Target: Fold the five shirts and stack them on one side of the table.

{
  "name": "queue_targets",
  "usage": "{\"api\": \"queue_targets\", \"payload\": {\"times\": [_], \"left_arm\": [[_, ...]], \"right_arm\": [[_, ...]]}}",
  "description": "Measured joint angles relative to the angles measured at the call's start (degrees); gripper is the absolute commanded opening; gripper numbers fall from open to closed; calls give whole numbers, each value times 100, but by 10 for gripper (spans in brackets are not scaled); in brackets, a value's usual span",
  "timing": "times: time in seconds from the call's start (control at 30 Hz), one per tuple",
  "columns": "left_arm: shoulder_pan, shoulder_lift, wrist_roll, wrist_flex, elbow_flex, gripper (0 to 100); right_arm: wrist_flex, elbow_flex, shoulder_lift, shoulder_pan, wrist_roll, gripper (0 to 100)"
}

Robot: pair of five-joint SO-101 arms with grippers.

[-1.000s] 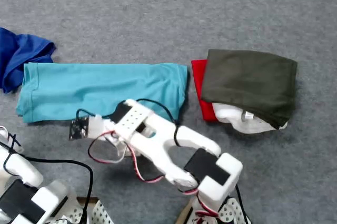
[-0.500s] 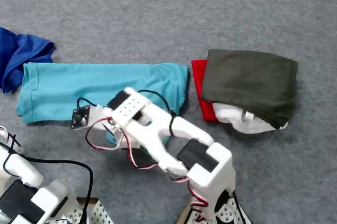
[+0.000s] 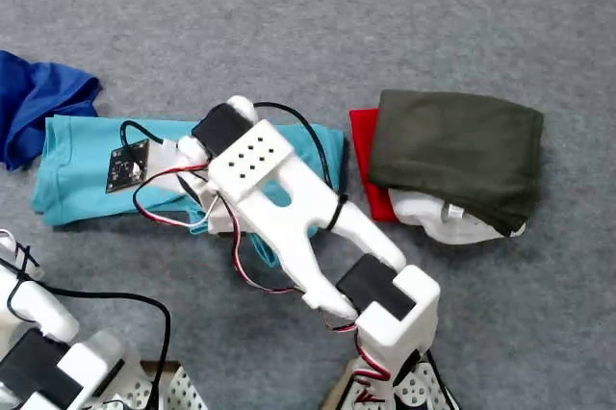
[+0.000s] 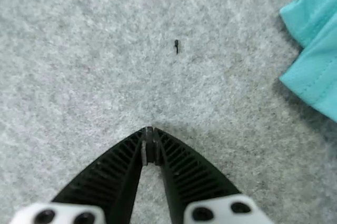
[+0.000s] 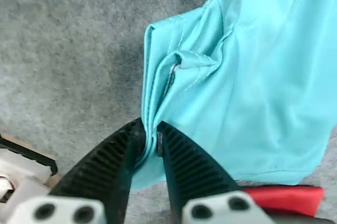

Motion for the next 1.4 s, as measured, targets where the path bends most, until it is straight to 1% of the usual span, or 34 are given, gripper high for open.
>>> {"api": "queue_targets", "payload": {"times": [0.07, 0.2, 0.33, 0.43, 0.7, 0.77, 0.87, 0.9, 0.93, 1.1, 1.17, 1.3, 1.33, 1.4], "left_arm": [[0, 0, 0, 0, 0, 20], [0, 0, 0, 0, 0, 20], [0, 0, 0, 0, 0, 20], [0, 0, 0, 0, 0, 20], [0, 0, 0, -53, 35, 20], [0, 0, 0, -53, 35, 20], [0, 0, 0, -53, 35, 20], [0, 0, 0, -53, 35, 20], [0, 0, 0, -53, 35, 20], [35, 0, 0, -53, 35, 20], [70, 0, 0, -53, 35, 20], [70, 0, 0, -53, 35, 20], [70, 0, 0, -53, 35, 20], [70, 0, 0, -53, 35, 20]], "right_arm": [[0, 0, 0, 79, 176, 2], [0, -475, 62, 624, 677, 2], [0, -1152, 624, 1020, 1196, 2], [0, -1767, 1152, 1125, 1697, 2], [0, -3596, 2681, 1152, 2664, 6], [0, -3938, 3007, 1152, 2787, 51], [0, -4527, 3393, 1169, 2831, 201], [0, -4738, 3481, 1213, 2831, 223], [0, -4985, 3560, 1266, 2804, 224], [44, -6101, 3745, 1618, 2708, 213], [53, -6251, 3745, 1741, 2708, 184], [53, -6057, 3648, 1925, 2444, 15], [53, -5846, 3516, 1925, 2365, 0], [53, -5275, 3077, 1890, 2145, 8]]}}
